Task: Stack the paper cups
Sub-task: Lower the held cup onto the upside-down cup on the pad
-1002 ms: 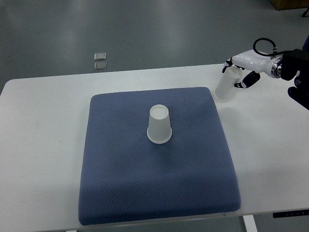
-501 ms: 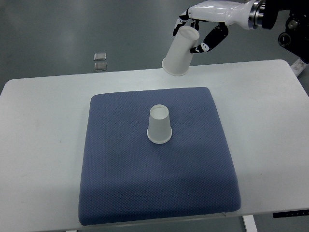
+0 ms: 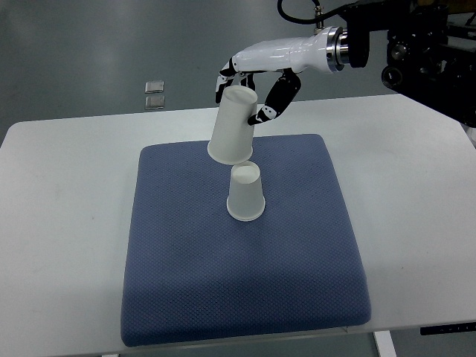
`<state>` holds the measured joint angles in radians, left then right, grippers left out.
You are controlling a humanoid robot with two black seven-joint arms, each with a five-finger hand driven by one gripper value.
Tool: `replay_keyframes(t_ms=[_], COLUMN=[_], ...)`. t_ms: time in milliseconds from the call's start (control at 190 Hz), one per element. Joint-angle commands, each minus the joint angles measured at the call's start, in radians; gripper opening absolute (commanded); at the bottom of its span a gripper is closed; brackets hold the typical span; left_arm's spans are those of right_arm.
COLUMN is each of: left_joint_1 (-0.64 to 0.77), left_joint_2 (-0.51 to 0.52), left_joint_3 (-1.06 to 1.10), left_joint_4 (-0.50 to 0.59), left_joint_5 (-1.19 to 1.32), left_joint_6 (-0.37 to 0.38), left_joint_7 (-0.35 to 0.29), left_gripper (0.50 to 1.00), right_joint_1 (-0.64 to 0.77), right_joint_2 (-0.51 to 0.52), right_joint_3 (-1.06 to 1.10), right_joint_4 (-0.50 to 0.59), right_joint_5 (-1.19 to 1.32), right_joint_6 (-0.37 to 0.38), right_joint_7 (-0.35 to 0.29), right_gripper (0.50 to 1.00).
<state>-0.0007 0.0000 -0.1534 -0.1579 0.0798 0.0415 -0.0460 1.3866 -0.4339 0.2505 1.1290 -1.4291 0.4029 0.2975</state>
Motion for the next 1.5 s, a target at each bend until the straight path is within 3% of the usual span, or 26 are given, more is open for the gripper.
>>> replay_keyframes(t_ms=[0, 343, 1493], left_joint_1=[-0.001, -0.001, -0.001], left_joint_2=[0.0, 0.0, 0.0], left_joint_3=[0.0, 0.0, 0.0], left_joint_4=[0.0, 0.001, 0.0], left_joint_5=[0.0, 0.0, 0.0], left_joint_6=[0.0, 0.0, 0.0], left_joint_7=[0.0, 0.0, 0.0], left_gripper=[1.0, 1.0, 1.0], right_joint_1=[-0.001, -0.004, -0.05], right_joint_2=[0.015, 0.009, 0.006], right_joint_3=[-0.004, -0.034, -0.036], right_joint_4=[0.0, 0.026, 0.038], right_joint_5=[-0.005, -0.016, -0.116], right_joint_6=[0.002, 0.028, 0.01], right_joint_7=[-0.017, -0.023, -0.02], right_gripper=[0.507, 0.507, 0.504])
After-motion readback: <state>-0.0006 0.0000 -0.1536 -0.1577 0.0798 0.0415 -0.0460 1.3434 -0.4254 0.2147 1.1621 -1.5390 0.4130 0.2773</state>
